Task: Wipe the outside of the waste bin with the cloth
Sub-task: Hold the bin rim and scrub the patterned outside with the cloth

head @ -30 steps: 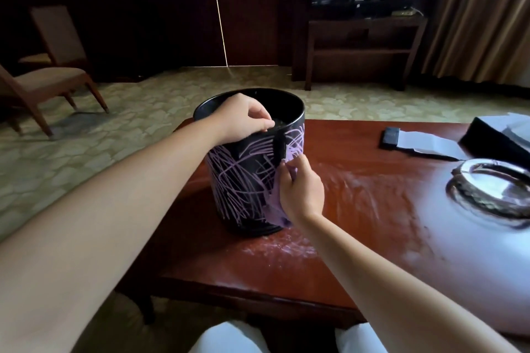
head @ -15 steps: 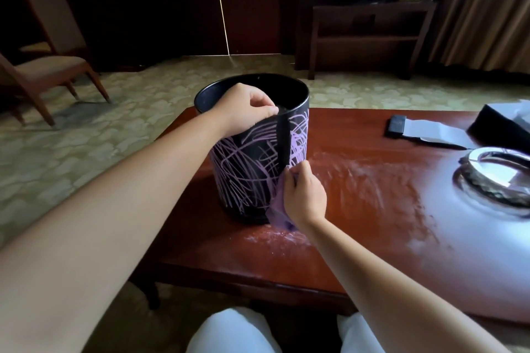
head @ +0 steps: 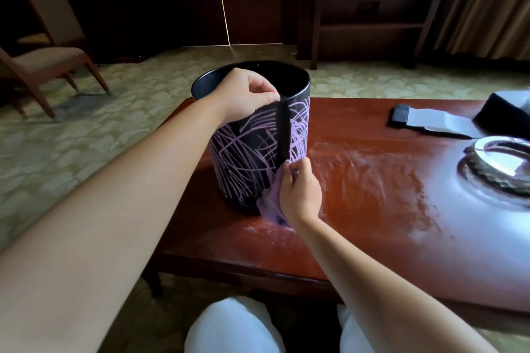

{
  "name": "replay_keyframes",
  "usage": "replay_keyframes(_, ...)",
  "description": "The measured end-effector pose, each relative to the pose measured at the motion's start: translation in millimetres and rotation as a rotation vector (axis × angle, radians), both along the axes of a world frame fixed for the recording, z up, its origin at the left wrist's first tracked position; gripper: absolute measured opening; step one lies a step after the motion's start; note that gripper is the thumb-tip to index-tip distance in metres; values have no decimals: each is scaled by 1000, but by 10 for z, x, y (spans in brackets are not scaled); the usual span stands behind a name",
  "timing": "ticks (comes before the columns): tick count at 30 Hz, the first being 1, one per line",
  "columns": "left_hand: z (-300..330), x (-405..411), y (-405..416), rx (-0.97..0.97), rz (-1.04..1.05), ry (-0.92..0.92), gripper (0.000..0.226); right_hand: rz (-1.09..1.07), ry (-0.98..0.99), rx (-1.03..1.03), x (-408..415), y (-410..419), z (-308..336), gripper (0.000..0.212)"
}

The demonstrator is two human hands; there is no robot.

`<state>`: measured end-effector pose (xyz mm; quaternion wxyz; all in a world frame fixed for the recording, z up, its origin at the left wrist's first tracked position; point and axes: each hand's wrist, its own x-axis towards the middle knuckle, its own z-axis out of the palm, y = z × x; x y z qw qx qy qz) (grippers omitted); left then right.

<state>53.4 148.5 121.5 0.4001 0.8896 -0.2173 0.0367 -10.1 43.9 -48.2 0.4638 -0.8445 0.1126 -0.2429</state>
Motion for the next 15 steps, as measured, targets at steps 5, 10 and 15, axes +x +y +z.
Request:
replay_keyframes(5, 11, -10, -45, -23, 47, 39, 10, 68, 142, -47, 21, -65, -95, 13)
replay_keyframes(10, -19, 34, -67, -2, 100, 58, 13, 77, 241, -46, -53, -157, -314, 13)
replay_keyframes(15, -20, 30, -70, 7, 105, 49, 15, 62, 140, -17, -7, -116, -207, 14)
